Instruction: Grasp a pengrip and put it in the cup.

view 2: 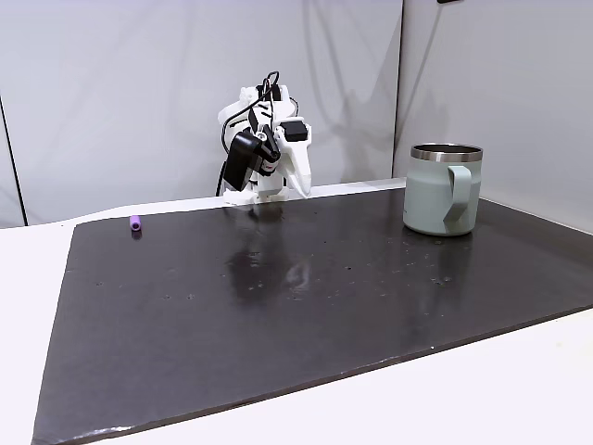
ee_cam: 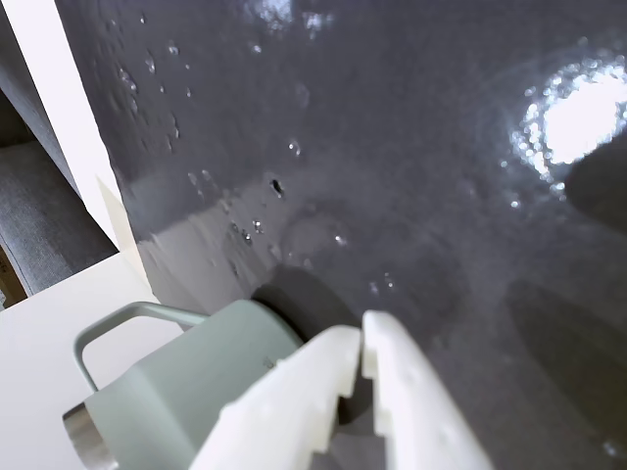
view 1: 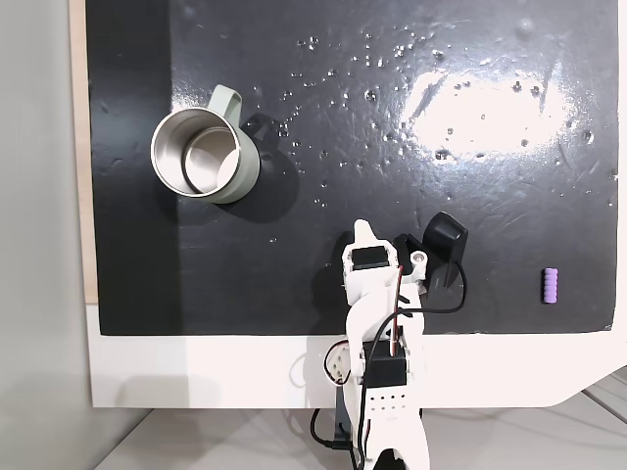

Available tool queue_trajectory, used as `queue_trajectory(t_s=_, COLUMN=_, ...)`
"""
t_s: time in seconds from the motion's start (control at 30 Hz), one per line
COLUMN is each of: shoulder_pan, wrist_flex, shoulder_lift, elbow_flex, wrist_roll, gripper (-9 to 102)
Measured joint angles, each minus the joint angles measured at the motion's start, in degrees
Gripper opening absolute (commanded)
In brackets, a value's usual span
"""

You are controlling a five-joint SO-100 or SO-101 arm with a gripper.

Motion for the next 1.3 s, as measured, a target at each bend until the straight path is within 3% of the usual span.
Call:
queue_trajectory(t_s=0.33, shoulder_pan=0.44, wrist_flex=0.00, shoulder_lift=0.00, elbow_flex=-1.32, wrist_roll=-3.60, gripper=0)
queue_trajectory(t_s=0.67, shoulder_pan=10.37, wrist_flex=3.25, shoulder_lift=-5.71, elbow_flex=-19.34, wrist_roll=-7.03, gripper=0)
queue_trajectory(t_s=1.0, shoulder_pan=26.81, wrist_flex=6.94, shoulder_lift=-38.06, elbow_flex=-48.43, wrist_roll=-0.70, gripper=0)
queue_trajectory(t_s=1.3, shoulder_pan=38.94, wrist_flex=21.88, shoulder_lift=-69.08, elbow_flex=-79.19, wrist_roll=12.66, gripper=0)
